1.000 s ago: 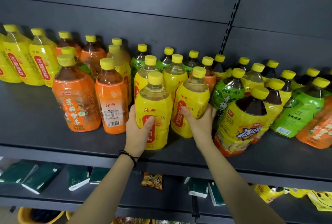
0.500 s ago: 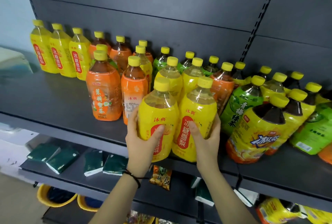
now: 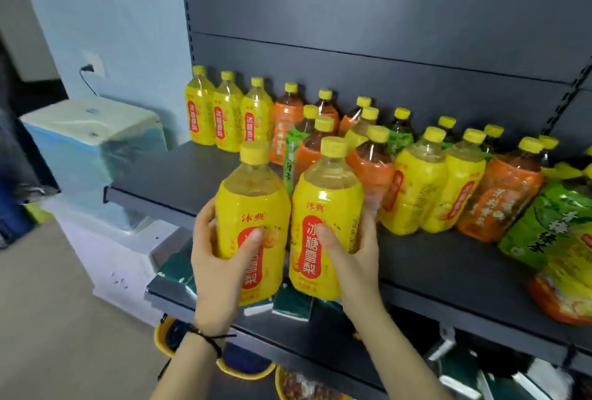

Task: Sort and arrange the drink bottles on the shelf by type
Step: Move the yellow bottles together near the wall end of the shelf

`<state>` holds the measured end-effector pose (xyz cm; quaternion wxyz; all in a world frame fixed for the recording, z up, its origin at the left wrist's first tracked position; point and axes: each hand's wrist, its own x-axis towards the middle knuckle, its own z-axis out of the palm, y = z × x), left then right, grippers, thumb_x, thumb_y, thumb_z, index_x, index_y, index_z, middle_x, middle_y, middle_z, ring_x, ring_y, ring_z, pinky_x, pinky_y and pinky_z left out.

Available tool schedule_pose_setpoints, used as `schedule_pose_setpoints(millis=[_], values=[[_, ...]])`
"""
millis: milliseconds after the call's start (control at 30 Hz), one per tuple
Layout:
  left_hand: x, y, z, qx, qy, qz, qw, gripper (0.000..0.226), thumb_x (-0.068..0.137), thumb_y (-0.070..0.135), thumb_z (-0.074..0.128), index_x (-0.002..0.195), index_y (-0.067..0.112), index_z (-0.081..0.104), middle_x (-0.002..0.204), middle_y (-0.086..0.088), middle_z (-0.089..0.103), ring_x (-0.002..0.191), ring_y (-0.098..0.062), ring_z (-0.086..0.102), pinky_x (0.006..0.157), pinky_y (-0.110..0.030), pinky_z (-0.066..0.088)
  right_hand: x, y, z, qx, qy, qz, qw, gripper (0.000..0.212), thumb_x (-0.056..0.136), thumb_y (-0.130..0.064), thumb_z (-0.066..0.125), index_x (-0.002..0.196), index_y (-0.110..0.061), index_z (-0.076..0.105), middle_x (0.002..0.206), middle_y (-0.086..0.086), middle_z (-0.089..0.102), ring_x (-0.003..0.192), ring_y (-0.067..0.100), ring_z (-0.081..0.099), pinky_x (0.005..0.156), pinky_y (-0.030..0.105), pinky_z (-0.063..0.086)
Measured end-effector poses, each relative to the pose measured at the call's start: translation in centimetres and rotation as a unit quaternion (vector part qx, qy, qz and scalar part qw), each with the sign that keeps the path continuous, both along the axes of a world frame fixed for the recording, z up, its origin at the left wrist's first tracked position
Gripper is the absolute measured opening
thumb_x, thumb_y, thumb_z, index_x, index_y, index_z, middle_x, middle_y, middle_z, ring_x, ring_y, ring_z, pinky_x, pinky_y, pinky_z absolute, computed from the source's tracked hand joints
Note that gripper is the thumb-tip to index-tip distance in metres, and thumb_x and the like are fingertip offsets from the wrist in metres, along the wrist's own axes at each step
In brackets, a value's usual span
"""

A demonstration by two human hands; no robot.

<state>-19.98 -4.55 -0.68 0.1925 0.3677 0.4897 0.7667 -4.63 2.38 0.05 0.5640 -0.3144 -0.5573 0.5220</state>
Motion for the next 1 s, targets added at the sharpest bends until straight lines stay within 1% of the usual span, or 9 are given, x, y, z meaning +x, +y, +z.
schedule_pose_setpoints(millis=[100,167,233,333,400,533,667,867,1000], values=[[-5.9,-2.0,0.7,-0.006,0.023,0.002,1.0,0.07,0.055,0.06,0.076,0.118,0.048,0.048,0.112,0.011,0.065,0.096,-0.008,0.067,0.068,-0.018,0.054,-5.5,-1.7,-0.4,-0.011,-0.002,0.014,1.0,0.069,0.058,-0.048,0.08,0.119,-0.059,0.05,0.119,-0.017,0.065,0.106,0.009,0.065,0.085,0.038,0.057],[-9.5,-3.0,1.3,-0.009,0.037,-0.006,0.999,0.073,0.053,0.064,0.076,0.118,0.048,0.048,0.112,0.01,0.065,0.095,-0.006,0.067,0.067,-0.017,0.054,-8.9,-2.5,-0.5,-0.021,0.007,0.019,1.0,0.068,0.057,-0.047,0.081,0.117,-0.059,0.052,0.119,-0.015,0.066,0.106,0.011,0.066,0.084,0.037,0.058],[-12.5,-3.5,1.7,-0.014,0.047,-0.014,0.999,0.079,0.051,0.068,0.076,0.121,0.045,0.047,0.112,0.008,0.064,0.095,-0.006,0.067,0.067,-0.017,0.054,-12.0,-3.1,-0.5,-0.03,0.017,0.023,0.999,0.07,0.058,-0.046,0.082,0.119,-0.056,0.052,0.12,-0.013,0.066,0.107,0.011,0.066,0.086,0.04,0.057],[-16.3,-3.3,1.7,-0.016,0.032,-0.014,0.999,0.084,0.054,0.062,0.077,0.127,0.035,0.046,0.111,0.007,0.064,0.095,-0.008,0.067,0.066,-0.018,0.054,-15.8,-3.3,-0.6,-0.038,0.018,0.018,0.999,0.077,0.058,-0.045,0.082,0.127,-0.05,0.049,0.122,-0.013,0.065,0.107,0.011,0.066,0.09,0.046,0.056],[-18.5,-2.5,1.5,-0.017,0.021,-0.015,1.0,0.095,0.051,0.068,0.077,0.131,0.028,0.046,0.111,0.004,0.065,0.094,-0.01,0.068,0.066,-0.02,0.055,-17.8,-2.7,-0.5,-0.029,0.012,0.011,0.999,0.078,0.059,-0.044,0.082,0.129,-0.048,0.049,0.123,-0.013,0.064,0.109,0.012,0.065,0.09,0.048,0.055],[-22.3,0.8,1.4,-0.022,0.025,-0.023,0.999,0.094,0.053,0.068,0.077,0.131,0.027,0.045,0.111,0.002,0.065,0.095,-0.014,0.068,0.068,-0.025,0.056,-21.0,0.1,-0.2,-0.014,0.022,-0.002,1.0,0.072,0.061,-0.043,0.082,0.126,-0.05,0.05,0.125,-0.01,0.064,0.112,0.015,0.064,0.091,0.051,0.054],[-25.4,5.4,1.4,-0.017,0.021,-0.043,0.999,0.091,0.051,0.07,0.078,0.127,0.031,0.047,0.114,0.0,0.066,0.099,-0.018,0.068,0.072,-0.032,0.058,-24.3,4.4,0.4,0.001,0.043,-0.009,0.999,0.074,0.064,-0.039,0.081,0.132,-0.04,0.05,0.126,-0.006,0.064,0.113,0.018,0.064,0.092,0.05,0.054],[-28.5,12.0,1.2,-0.01,-0.006,-0.075,0.997,0.086,0.05,0.068,0.079,0.122,0.032,0.05,0.11,0.01,0.069,0.098,-0.014,0.068,0.071,-0.025,0.056,-27.5,10.3,-0.2,-0.011,0.037,-0.012,0.999,0.089,0.059,-0.049,0.085,0.138,-0.038,0.045,0.13,-0.007,0.062,0.115,0.015,0.062,0.092,0.045,0.055],[-30.0,15.7,0.2,-0.011,-0.019,-0.08,0.997,0.091,0.049,0.066,0.081,0.125,0.029,0.048,0.114,0.004,0.067,0.1,-0.016,0.068,0.071,-0.026,0.056,-28.8,13.8,-1.2,-0.016,0.021,-0.014,1.0,0.099,0.055,-0.057,0.085,0.141,-0.035,0.041,0.134,-0.005,0.059,0.118,0.017,0.061,0.094,0.048,0.053]])
